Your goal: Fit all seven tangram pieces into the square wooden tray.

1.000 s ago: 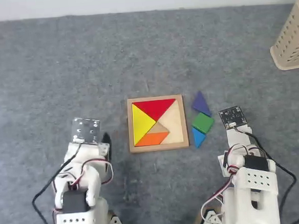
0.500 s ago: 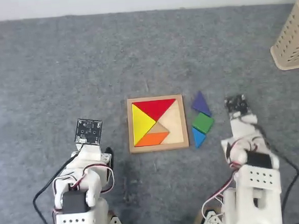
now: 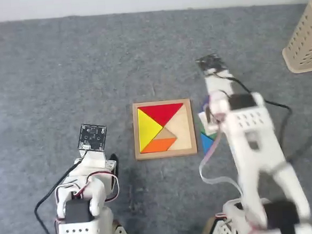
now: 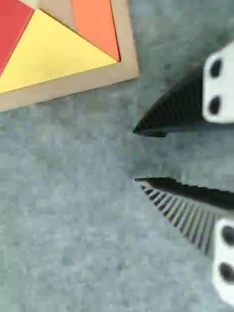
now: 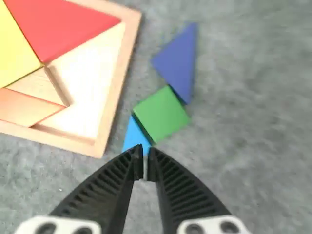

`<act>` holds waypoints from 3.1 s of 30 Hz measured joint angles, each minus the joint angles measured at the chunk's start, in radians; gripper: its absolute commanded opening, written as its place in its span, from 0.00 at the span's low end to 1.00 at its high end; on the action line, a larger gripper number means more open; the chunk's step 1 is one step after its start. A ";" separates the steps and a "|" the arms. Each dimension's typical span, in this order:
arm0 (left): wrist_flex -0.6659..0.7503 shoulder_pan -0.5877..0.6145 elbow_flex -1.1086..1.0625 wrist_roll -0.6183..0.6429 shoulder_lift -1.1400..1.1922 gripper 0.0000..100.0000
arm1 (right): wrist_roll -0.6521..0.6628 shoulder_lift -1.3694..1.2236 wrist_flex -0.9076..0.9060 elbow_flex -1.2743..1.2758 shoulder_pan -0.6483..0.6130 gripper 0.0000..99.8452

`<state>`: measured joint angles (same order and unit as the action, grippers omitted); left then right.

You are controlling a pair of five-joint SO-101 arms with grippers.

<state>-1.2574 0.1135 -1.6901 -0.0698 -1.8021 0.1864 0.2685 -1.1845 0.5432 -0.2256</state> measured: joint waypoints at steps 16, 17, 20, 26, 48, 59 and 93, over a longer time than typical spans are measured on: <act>0.000 0.000 0.000 0.000 0.000 0.13 | -0.212 -0.436 0.068 -0.180 -0.038 0.14; 0.000 0.000 0.000 0.000 0.000 0.13 | -0.212 -0.436 0.072 -0.167 -0.038 0.14; 0.000 0.000 0.000 0.000 0.000 0.13 | -0.212 -0.405 0.072 -0.133 -0.018 0.14; 0.000 0.000 0.000 0.000 0.000 0.13 | -0.210 -0.374 0.098 -0.080 0.011 0.21; 0.000 0.000 0.000 0.000 0.000 0.13 | 0.097 -0.233 0.104 -0.003 0.061 0.26; 0.000 0.000 0.000 0.000 0.000 0.13 | -0.241 -0.407 0.104 -0.072 0.153 0.26; 0.000 0.000 0.000 0.000 0.000 0.13 | -0.603 -0.440 0.083 -0.212 0.176 0.26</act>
<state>-1.2574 0.1135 -1.6901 -0.0698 -1.8021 -0.4166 -0.1718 -1.1017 0.3314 -0.0491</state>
